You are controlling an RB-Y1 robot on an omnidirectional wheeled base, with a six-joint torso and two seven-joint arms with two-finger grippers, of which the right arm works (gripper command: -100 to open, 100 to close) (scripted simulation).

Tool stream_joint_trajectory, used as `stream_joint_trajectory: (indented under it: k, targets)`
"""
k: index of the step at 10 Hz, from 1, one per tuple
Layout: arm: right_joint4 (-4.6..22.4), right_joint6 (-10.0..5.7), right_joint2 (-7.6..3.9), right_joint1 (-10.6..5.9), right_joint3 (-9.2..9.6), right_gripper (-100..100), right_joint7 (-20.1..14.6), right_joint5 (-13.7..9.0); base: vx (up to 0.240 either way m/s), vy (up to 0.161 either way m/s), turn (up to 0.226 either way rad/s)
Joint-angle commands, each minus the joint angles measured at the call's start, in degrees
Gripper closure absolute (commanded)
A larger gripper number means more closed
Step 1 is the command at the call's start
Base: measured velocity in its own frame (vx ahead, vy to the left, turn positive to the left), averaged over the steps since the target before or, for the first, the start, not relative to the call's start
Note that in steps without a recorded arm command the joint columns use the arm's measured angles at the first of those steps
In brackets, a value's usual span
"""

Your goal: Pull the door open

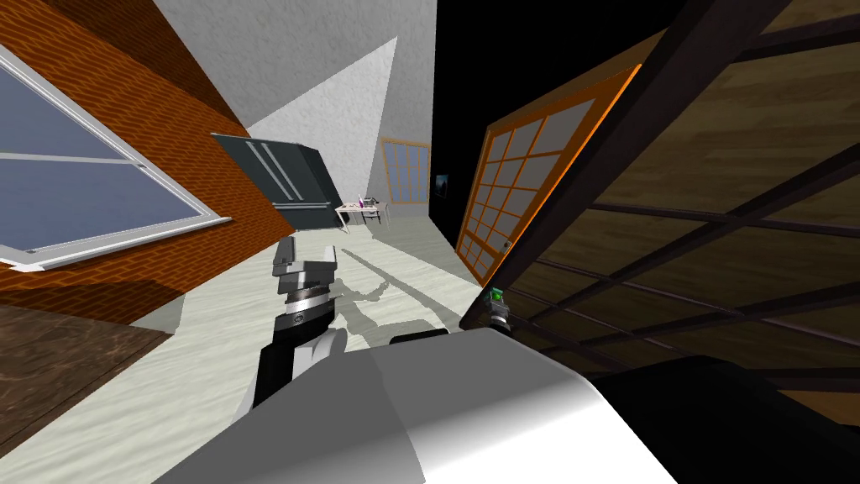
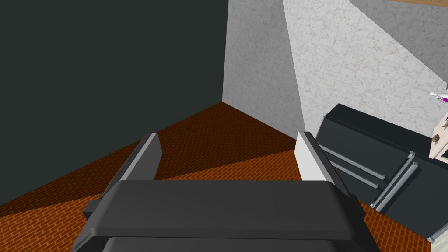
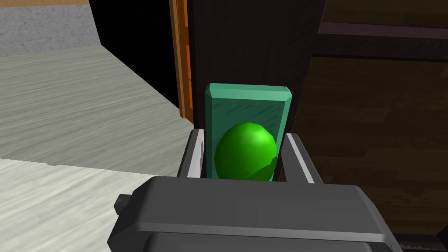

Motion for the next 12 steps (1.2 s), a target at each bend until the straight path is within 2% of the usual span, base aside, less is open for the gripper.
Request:
stream_joint_trajectory:
  k: [1, 5, 12]
  targets:
    - [-0.02, 0.0, 0.0, 0.01, 0.04, 100, 0.0, 0.01, 0.003, 0.004, -0.014]
    - [-0.02, 0.0, 0.0, 0.01, 0.04, 100, 0.0, 0.01, 0.0, 0.0, 0.0]
    - [-2.35, 0.15, -2.07, 1.46, 4.59, 100, -2.55, 2.68, -0.185, 0.012, 0.051]
